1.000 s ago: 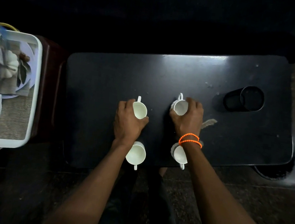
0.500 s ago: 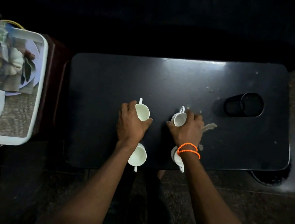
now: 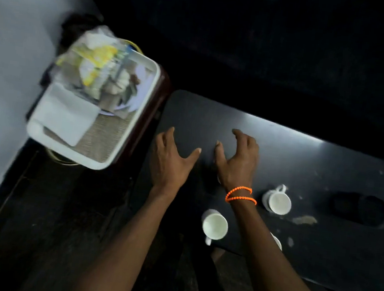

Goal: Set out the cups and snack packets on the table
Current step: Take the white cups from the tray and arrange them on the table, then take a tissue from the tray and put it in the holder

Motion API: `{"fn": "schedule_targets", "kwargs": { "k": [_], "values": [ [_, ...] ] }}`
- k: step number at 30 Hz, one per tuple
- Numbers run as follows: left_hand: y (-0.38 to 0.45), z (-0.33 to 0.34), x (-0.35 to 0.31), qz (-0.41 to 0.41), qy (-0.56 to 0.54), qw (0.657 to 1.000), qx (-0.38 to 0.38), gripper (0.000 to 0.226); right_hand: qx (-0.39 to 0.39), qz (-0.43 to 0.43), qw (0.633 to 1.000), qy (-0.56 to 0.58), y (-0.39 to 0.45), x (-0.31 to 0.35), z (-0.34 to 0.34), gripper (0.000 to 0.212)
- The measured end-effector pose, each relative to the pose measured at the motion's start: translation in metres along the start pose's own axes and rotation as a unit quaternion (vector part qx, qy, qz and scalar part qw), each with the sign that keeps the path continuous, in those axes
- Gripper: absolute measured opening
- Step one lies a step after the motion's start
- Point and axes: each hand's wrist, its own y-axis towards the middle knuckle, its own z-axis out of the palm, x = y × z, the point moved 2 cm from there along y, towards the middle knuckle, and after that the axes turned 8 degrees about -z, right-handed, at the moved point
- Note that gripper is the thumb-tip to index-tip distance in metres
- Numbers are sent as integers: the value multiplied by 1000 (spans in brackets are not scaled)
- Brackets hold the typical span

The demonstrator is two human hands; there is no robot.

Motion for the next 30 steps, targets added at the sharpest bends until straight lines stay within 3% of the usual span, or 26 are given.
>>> {"fn": "schedule_targets", "kwargs": {
  "k": [7, 13, 18, 22, 25, 30],
  "values": [
    [63, -77, 62, -57, -20, 992, -113, 75, 155, -114, 976, 105, 19, 129, 111, 35],
    [114, -123, 126, -149, -62, 980, -119, 67, 293, -113, 944, 98, 28, 210, 199, 38],
    [136, -139, 148, -163, -46, 984, -57, 65, 307, -90, 947, -33, 40, 237, 249, 58],
    [134, -134, 153, -149, -12, 987, -49, 60, 286, -51, 956, -50, 43, 242, 262, 59],
    [133, -130, 151, -148, -4, 988, -45, 59, 321, -38, 946, -39, 44, 246, 264, 49],
    [128, -130, 139, -167, -49, 983, -53, 55, 354, -13, 932, 82, 53, 244, 253, 18]
  ]
}}
